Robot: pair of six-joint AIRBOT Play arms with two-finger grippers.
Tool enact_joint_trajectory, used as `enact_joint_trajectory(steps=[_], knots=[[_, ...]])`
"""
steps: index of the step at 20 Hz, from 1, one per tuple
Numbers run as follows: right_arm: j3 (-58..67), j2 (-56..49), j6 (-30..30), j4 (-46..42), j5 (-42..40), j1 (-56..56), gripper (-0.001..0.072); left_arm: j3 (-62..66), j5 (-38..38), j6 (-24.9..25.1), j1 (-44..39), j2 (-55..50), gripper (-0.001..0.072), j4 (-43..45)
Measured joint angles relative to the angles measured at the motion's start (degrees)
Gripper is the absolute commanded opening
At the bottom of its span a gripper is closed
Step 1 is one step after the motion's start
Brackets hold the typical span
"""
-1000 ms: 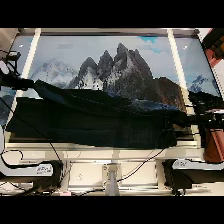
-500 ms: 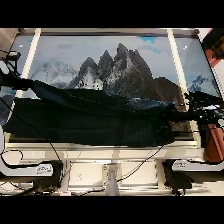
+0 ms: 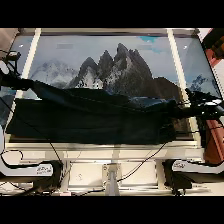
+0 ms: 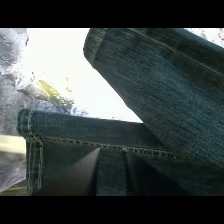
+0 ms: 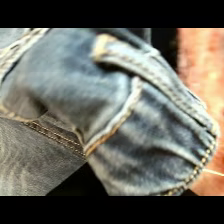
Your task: Fold the clothes and pants, and hang the long-sleeved shirts on hangers.
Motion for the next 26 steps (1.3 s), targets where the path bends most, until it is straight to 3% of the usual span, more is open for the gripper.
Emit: enact_joint_trajectory(steps=[2,9,11,12,18,19,20,25,26], knots=[[0.79,2.08,2.58,-2.27,0.9,-1.01,0.0052,0.0,-0.02,0.0,0.0,-0.17,0.0383,-1.2],[1.55,8.04,7.13,-5.27,5.68,-9.86,0.0053,0.0,0.7,1.66,0.07,-2.89,0.0386,-9.09],[1.55,8.66,7.45,-5.11,6.43,-11.04,0.0053,0.0,1.66,2.69,0.22,-4.57,0.061,-13.4],[1.55,8.85,7.61,-5.01,6.62,-11.41,0.0053,0.0,2.32,2.99,0.28,-5.49,0.0653,-15.72],[1.55,9.27,7.87,-4.81,6.75,-12.17,0.0053,0.0,4.63,3.43,0.46,-11.3,0.0633,-23.8],[1.55,9.29,7.89,-4.81,6.73,-12.24,0.0053,0.0,4.79,3.28,0.46,-11.91,0.0605,-24.17],[1.55,9.31,7.89,-4.79,6.73,-12.24,0.0053,0.0,4.87,3.21,0.52,-12.28,0.0503,-24.46],[1.55,9.31,7.93,-4.79,6.62,-12.28,0.0053,0.04,4.26,4.15,4.81,-12.85,0.0473,-27.78],[1.55,9.31,7.93,-4.76,6.62,-12.28,0.0053,0.04,3.78,4.44,6.36,-12.9,0.0384,-29.57]])
